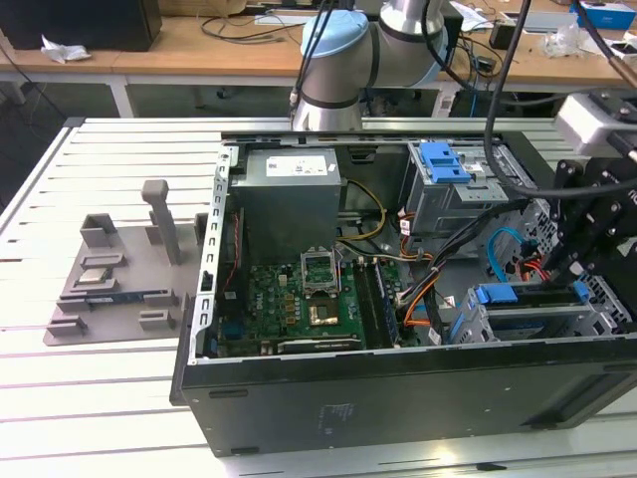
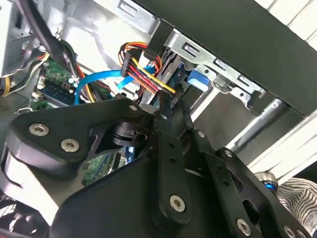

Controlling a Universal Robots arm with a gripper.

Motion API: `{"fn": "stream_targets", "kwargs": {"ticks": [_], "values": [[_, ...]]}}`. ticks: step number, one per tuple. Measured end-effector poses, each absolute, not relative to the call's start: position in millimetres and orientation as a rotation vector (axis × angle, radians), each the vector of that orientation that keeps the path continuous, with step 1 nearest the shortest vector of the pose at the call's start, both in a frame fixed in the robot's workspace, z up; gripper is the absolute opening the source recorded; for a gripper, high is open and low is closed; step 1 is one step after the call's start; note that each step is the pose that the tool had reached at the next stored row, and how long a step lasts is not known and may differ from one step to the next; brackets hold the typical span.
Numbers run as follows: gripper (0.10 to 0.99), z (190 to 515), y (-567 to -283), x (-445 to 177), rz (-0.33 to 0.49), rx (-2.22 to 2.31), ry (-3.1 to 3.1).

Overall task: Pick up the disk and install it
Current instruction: 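Insert the first disk wire, then insert the second disk wire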

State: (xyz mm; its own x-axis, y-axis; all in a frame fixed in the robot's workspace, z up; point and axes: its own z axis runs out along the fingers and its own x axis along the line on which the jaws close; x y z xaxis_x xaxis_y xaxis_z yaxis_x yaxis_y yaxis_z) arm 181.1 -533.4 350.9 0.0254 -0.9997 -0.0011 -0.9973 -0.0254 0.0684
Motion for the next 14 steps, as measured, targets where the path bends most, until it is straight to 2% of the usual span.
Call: {"fn": "stream_targets", "kwargs": {"ticks": [1,3,14], "values": [[0.231,355.5,-532.2,181.1,-0.075,2.214,-2.159],[0.106,364.6,-531.1,181.2,-0.075,2.214,-2.159],[0.106,374.8,-530.8,181.2,-0.076,2.214,-2.159]]}}
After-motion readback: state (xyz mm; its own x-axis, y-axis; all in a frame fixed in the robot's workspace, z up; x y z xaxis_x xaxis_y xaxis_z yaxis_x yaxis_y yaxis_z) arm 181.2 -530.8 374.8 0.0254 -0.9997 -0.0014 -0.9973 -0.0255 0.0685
